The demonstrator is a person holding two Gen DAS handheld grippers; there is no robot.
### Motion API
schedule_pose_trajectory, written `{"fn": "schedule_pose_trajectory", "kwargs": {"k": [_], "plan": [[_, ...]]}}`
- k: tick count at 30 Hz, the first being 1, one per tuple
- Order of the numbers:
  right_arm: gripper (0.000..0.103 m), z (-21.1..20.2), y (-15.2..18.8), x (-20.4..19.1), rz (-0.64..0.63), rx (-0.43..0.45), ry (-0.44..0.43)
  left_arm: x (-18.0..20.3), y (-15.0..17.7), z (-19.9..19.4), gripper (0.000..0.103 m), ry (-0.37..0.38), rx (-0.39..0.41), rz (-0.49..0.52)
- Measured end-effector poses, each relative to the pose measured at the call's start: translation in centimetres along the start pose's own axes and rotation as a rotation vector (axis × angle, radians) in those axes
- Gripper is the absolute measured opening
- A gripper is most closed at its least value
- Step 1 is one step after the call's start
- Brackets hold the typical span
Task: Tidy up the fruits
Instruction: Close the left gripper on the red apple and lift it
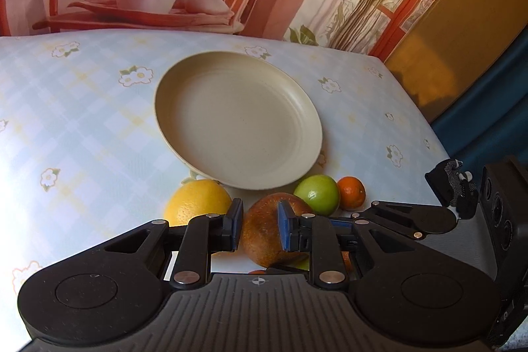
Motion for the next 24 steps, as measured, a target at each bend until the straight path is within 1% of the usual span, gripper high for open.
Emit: {"fn": "schedule_pose_trajectory", "kwargs": {"k": [4, 9, 11, 13, 15, 21, 24], "plan": [[0.050, -0.5, 0.4, 0.0, 0.004, 0.007, -0.014, 0.0, 0.7, 1.2, 0.025, 0.022, -0.039, -0.054], [0.048, -0.6, 0.4, 0.0, 0.002, 0.006, -0.015, 0.0, 0.8, 1.5, 0.025, 0.025, -0.037, -0.070], [0.051, -0.5, 0.3, 0.0, -0.006, 0.010, -0.007, -0.3, 0.7, 1.5, 0.026, 0.034, -0.056, -0.120], [0.059, -0.3, 0.2, -0.1, -0.038, 0.014, 0.009, -0.6, 0.7, 1.7, 0.028, 0.044, -0.064, -0.157], [0.060, -0.1, -0.1, -0.2, -0.050, 0.016, 0.008, -0.7, 0.7, 1.7, 0.028, 0.050, -0.060, -0.168], [0.063, 0.6, -0.4, 0.0, -0.009, 0.024, -0.033, 0.1, 0.9, 1.6, 0.029, 0.024, -0.035, -0.130], [0.062, 0.5, -0.2, 0.2, 0.010, 0.039, -0.041, 0.5, 1.0, 1.4, 0.029, 0.015, -0.020, -0.103]]}}
Point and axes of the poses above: each gripper's, at about its wrist camera, not at the fingertips, and z roughly the way its jaws point, x to its right, y to its underside, the point moved 9 cm from there along z, roughly the way its jaws point, and after that the axes turned 4 degrees about x, right-handed, at the moved point
